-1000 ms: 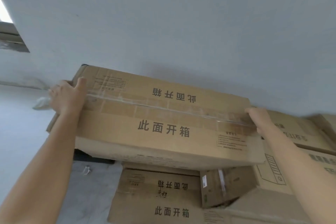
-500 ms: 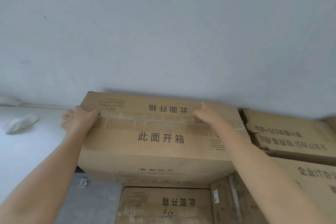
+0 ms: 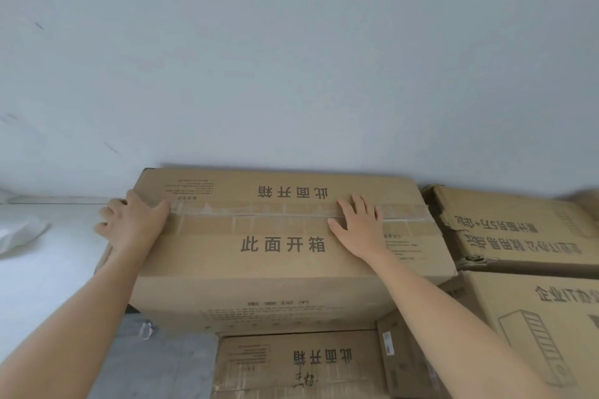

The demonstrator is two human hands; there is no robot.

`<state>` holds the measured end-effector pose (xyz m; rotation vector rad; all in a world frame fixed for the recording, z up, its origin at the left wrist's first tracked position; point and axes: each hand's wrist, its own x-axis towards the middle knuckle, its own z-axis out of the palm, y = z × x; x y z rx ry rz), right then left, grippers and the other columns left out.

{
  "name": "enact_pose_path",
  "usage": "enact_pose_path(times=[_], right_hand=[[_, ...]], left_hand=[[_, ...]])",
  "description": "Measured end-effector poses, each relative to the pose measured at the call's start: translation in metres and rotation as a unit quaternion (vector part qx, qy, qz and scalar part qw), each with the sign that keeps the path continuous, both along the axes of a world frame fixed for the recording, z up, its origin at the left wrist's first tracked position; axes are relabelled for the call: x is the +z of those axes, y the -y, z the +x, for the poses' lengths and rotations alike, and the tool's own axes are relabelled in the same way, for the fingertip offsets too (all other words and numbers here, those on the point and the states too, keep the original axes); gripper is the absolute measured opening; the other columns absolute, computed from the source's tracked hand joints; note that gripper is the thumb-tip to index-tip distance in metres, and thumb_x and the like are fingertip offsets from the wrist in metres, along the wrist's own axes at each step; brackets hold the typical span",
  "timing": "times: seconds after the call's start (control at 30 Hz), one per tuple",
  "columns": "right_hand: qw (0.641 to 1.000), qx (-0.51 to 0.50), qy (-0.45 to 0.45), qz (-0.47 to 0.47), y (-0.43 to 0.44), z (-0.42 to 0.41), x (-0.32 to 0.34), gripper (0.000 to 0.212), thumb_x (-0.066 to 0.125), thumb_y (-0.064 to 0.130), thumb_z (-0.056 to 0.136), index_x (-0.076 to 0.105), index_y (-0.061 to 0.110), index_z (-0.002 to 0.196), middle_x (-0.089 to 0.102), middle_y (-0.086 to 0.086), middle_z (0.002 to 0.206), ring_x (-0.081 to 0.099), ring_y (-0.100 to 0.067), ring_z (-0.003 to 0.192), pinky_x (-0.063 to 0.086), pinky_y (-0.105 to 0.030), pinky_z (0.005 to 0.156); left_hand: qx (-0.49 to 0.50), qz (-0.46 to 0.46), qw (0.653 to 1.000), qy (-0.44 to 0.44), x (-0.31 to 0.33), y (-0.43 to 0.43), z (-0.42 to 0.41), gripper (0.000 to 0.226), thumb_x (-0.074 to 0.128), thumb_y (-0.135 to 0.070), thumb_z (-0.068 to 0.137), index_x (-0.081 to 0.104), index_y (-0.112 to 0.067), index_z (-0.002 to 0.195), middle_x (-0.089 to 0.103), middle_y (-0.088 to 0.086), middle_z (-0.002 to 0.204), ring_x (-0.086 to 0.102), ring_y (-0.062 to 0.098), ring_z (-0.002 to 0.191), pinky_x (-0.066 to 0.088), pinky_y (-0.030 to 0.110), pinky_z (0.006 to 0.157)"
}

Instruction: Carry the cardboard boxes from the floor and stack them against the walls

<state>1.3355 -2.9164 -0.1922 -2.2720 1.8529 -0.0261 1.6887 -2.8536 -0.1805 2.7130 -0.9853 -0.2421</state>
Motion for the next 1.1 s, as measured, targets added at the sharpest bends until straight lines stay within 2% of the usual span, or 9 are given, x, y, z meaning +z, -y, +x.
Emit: enact_pose_path(times=[0.13, 0.3, 0.43, 0.57, 0.67, 0.73, 0.83, 0.97, 1.1], right_hand=[[0.999, 0.019, 0.039, -0.008, -0.012, -0.010, 0.008, 0.057, 0.040, 0.048, 0.093, 0.029, 0.025, 0.144, 0.009, -0.003, 0.157, -0.002, -0.020, 0.145, -0.001, -0.040, 0.117], [0.993, -0.012, 0.112, -0.030, -0.059, -0.051, 0.018, 0.058, 0.040, 0.049, 0.091, 0.032, 0.024, 0.143, 0.010, 0.000, 0.157, -0.005, -0.017, 0.145, 0.001, -0.037, 0.116], [0.978, -0.087, 0.159, -0.100, -0.108, -0.091, 0.024, 0.068, 0.031, 0.058, 0.079, 0.051, 0.017, 0.130, 0.034, -0.003, 0.147, 0.015, -0.021, 0.142, 0.009, -0.032, 0.113], [0.960, -0.174, 0.176, -0.132, -0.160, -0.135, 0.022, 0.068, 0.031, 0.056, 0.078, 0.060, 0.009, 0.119, 0.049, -0.007, 0.133, 0.032, -0.022, 0.133, 0.019, -0.027, 0.107], [0.940, -0.248, 0.195, -0.130, -0.205, -0.164, 0.017, 0.068, 0.032, 0.055, 0.077, 0.060, 0.007, 0.116, 0.053, -0.006, 0.124, 0.036, -0.015, 0.123, 0.023, -0.023, 0.101], [0.925, -0.292, 0.208, -0.130, -0.238, -0.181, 0.013, 0.062, 0.038, 0.051, 0.080, 0.060, 0.006, 0.117, 0.054, -0.004, 0.119, 0.042, -0.018, 0.117, 0.028, -0.024, 0.097], [0.897, -0.361, 0.234, -0.099, -0.293, -0.207, 0.008, 0.037, 0.054, 0.027, 0.091, 0.053, 0.012, 0.125, 0.048, 0.005, 0.116, 0.041, -0.009, 0.113, 0.024, -0.014, 0.091], [0.851, -0.446, 0.262, -0.093, -0.374, -0.243, -0.008, 0.036, 0.056, 0.019, 0.091, 0.052, 0.011, 0.127, 0.055, 0.000, 0.122, 0.047, -0.013, 0.118, 0.029, -0.016, 0.093], [0.794, -0.523, 0.298, -0.089, -0.461, -0.271, -0.018, 0.039, 0.056, 0.021, 0.092, 0.049, 0.016, 0.130, 0.054, 0.005, 0.118, 0.047, -0.005, 0.108, 0.034, -0.019, 0.090]], left_hand=[[-0.096, -0.020, 0.992, 0.085, 0.000, -0.002, -0.012, 0.038, 0.044, -0.027, 0.090, 0.057, -0.004, 0.117, 0.039, 0.023, 0.136, 0.024, 0.034, 0.128, 0.020, 0.049, 0.103], [-0.161, -0.075, 0.983, 0.036, 0.004, -0.007, -0.061, 0.038, 0.051, -0.027, 0.090, 0.057, -0.004, 0.121, 0.039, 0.021, 0.141, 0.026, 0.039, 0.130, 0.020, 0.048, 0.105], [-0.252, -0.079, 0.965, -0.007, 0.003, -0.014, -0.127, 0.039, 0.049, -0.028, 0.092, 0.055, -0.007, 0.124, 0.040, 0.017, 0.142, 0.028, 0.037, 0.130, 0.021, 0.046, 0.106], [-0.355, -0.075, 0.931, -0.043, 0.003, -0.021, -0.201, 0.045, 0.045, -0.031, 0.095, 0.048, -0.011, 0.134, 0.042, 0.013, 0.142, 0.031, 0.034, 0.131, 0.022, 0.046, 0.108], [-0.429, -0.065, 0.898, -0.071, 0.002, -0.039, -0.257, 0.046, 0.043, -0.032, 0.096, 0.044, -0.012, 0.137, 0.041, 0.009, 0.143, 0.031, 0.030, 0.133, 0.022, 0.044, 0.109], [-0.473, -0.053, 0.875, -0.087, 0.000, -0.059, -0.290, 0.047, 0.041, -0.033, 0.097, 0.041, -0.014, 0.140, 0.041, 0.007, 0.144, 0.031, 0.028, 0.133, 0.022, 0.043, 0.109], [-0.520, -0.037, 0.844, -0.128, -0.006, -0.095, -0.334, 0.047, 0.040, -0.033, 0.098, 0.037, -0.018, 0.142, 0.039, 0.004, 0.145, 0.028, 0.025, 0.136, 0.022, 0.041, 0.110], [-0.547, -0.002, 0.816, -0.187, -0.019, -0.148, -0.382, 0.046, 0.041, -0.031, 0.098, 0.038, -0.017, 0.142, 0.041, 0.005, 0.144, 0.031, 0.025, 0.133, 0.027, 0.040, 0.108], [-0.555, 0.058, 0.783, -0.275, -0.033, -0.210, -0.429, 0.043, 0.045, -0.029, 0.097, 0.043, -0.015, 0.138, 0.054, 0.006, 0.131, 0.045, 0.025, 0.122, 0.040, 0.040, 0.101]])
